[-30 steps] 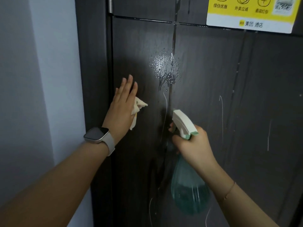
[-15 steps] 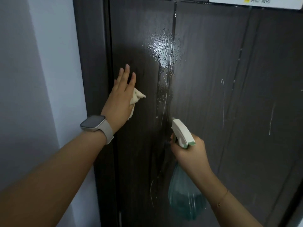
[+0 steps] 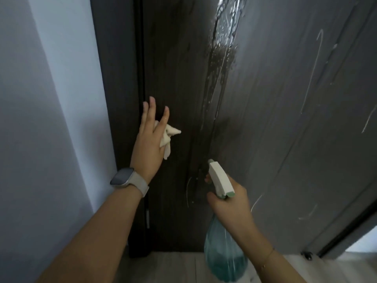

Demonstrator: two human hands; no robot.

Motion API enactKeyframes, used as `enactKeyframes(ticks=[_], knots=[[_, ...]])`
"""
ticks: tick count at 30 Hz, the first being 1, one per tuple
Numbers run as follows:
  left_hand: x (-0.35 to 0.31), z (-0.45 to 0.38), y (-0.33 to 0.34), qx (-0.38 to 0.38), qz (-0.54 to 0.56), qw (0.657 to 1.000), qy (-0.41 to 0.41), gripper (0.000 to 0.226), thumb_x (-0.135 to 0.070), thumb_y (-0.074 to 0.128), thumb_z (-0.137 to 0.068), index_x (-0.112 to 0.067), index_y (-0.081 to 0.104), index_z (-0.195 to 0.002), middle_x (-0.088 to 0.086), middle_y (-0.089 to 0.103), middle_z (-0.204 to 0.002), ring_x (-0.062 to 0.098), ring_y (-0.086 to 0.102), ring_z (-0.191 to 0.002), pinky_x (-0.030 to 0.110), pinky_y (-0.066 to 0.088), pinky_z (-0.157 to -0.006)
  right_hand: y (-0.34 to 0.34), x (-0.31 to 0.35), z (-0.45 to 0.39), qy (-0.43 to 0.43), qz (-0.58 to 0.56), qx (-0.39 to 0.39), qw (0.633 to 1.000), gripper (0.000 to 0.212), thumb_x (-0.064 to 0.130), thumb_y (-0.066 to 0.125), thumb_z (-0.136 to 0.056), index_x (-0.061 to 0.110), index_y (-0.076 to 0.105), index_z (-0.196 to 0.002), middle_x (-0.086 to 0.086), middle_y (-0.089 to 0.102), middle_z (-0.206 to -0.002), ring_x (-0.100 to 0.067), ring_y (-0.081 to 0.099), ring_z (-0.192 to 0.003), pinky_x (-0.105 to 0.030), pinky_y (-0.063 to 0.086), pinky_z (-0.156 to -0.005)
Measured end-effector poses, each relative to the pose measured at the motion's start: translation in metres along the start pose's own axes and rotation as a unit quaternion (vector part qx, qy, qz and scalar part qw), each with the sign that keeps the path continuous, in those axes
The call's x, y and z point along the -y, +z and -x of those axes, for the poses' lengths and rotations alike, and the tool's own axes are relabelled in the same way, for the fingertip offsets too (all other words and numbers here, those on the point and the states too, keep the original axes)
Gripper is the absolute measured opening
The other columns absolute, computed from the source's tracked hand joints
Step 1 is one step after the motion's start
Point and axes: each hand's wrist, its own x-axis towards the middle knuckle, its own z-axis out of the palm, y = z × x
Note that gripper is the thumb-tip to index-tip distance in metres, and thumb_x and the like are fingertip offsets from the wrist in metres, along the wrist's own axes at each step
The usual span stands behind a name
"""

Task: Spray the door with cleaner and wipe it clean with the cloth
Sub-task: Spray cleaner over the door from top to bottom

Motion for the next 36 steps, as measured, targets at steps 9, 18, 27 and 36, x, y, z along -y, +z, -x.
enactKeyframes(ticks=[9, 18, 27, 36], knots=[[-0.002, 0.0, 0.002, -0.006, 0.001, 1.0, -0.006, 0.089, 0.008, 0.063, -0.084, -0.022, 0.018, -0.154, 0.009, -0.007, -0.162, 0.018, -0.016, -0.147, 0.037, 0.011, -0.118, 0.033, -0.05, 0.018, 0.03, 0.044, -0.014, 0.998, 0.012, -0.006, 0.061, -0.075, 0.002, 0.061, -0.083, -0.009, 0.064, -0.073, -0.014, 0.062, -0.066, -0.031, 0.048, -0.052], [-0.016, 0.001, -0.003, 0.017, 0.004, 0.999, -0.04, 0.09, 0.006, 0.063, -0.084, -0.023, 0.015, -0.155, 0.009, -0.011, -0.163, 0.024, -0.015, -0.149, 0.02, -0.005, -0.114, 0.049, -0.078, 0.037, 0.071, 0.035, 0.027, 0.996, 0.02, -0.002, 0.065, -0.079, 0.011, 0.063, -0.095, -0.004, 0.066, -0.086, -0.006, 0.063, -0.078, -0.013, 0.048, -0.056], [-0.017, 0.0, 0.001, 0.015, -0.002, 0.999, -0.05, 0.09, 0.008, 0.062, -0.084, -0.023, 0.015, -0.155, 0.009, -0.011, -0.163, 0.027, -0.014, -0.149, 0.032, 0.007, -0.117, 0.064, -0.104, 0.05, 0.128, 0.043, 0.044, 0.99, 0.019, 0.002, 0.066, -0.079, 0.019, 0.058, -0.086, -0.003, 0.065, -0.082, -0.009, 0.063, -0.075, -0.012, 0.045, -0.054], [-0.025, -0.001, -0.005, 0.021, 0.012, 0.998, -0.058, 0.088, 0.009, 0.06, -0.085, -0.023, 0.017, -0.155, 0.007, -0.013, -0.162, 0.023, -0.015, -0.149, 0.012, -0.005, -0.111, 0.044, -0.083, 0.055, 0.107, -0.011, 0.015, 0.994, 0.034, -0.002, 0.062, -0.077, 0.03, 0.056, -0.086, 0.002, 0.064, -0.08, -0.003, 0.063, -0.073, -0.016, 0.048, -0.056]])
